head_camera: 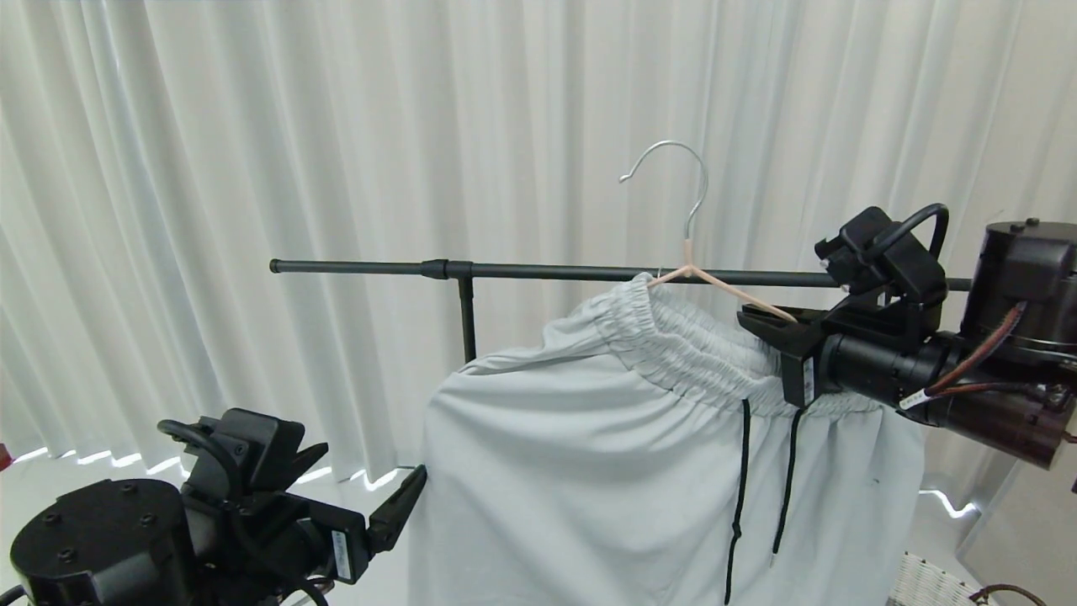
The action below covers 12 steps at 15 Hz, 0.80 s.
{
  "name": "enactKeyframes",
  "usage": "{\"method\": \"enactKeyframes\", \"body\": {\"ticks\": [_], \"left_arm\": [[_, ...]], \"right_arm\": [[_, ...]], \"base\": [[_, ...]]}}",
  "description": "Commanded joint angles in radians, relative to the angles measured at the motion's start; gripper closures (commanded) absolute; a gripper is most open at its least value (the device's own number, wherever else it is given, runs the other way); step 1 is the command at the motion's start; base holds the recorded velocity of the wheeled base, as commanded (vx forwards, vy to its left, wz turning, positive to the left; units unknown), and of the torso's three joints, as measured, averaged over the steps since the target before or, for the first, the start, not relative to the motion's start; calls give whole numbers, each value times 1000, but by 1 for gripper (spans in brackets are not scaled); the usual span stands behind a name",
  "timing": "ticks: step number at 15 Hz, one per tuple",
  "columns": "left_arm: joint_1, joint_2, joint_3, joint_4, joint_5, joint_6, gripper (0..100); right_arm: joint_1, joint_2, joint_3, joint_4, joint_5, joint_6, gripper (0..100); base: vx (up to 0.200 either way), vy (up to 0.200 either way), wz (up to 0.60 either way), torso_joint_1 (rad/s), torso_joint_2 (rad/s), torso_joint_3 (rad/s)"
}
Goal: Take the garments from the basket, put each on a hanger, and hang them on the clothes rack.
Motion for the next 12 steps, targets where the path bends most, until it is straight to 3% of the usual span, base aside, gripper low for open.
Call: {"method": "enactKeyframes", "body": {"ticks": [1,2,9,10,12], "left_arm": [[-20,5,1,-1,0,-1,0],[-34,6,1,-1,0,-2,0],[-65,-25,33,-2,-1,-2,0],[-68,-26,35,-2,-1,-2,100],[-68,-18,33,-2,-1,-2,100]], "right_arm": [[9,13,2,-12,3,-3,100],[32,27,0,-60,8,-4,100],[52,11,0,-64,17,-4,100],[52,11,0,-64,17,-4,100],[52,11,0,-64,16,-4,100]], "base": [[0,0,0,0,0,0],[0,0,0,0,0,0],[0,0,0,0,0,0],[0,0,0,0,0,0],[0,0,0,0,0,0]]}}
